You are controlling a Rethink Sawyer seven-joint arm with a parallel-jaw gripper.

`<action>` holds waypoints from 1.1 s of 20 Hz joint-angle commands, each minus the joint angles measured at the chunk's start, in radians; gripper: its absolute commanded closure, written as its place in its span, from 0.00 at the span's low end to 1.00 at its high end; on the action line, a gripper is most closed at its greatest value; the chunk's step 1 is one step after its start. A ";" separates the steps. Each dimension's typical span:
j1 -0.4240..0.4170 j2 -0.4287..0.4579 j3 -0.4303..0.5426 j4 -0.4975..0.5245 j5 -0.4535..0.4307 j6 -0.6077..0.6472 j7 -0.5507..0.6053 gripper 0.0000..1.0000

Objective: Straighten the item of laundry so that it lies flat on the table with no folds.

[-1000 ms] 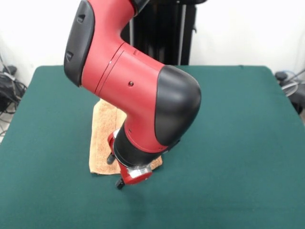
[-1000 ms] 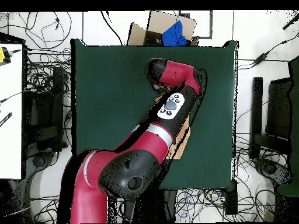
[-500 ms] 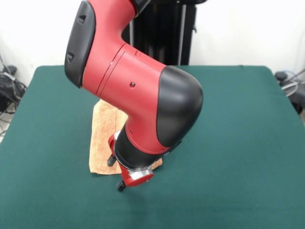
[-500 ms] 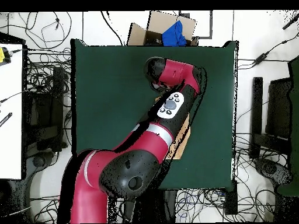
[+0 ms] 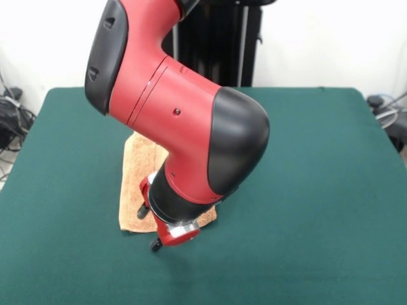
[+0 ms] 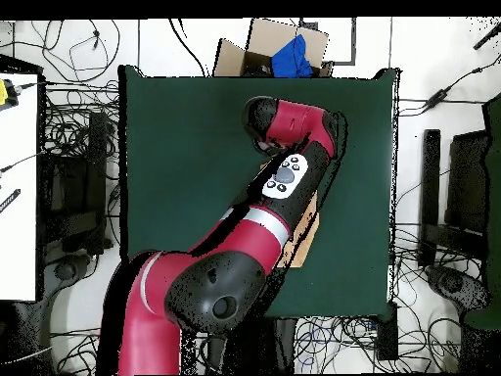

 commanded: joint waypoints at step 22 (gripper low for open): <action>-0.035 -0.014 0.101 0.079 -0.133 -0.098 0.082 0.00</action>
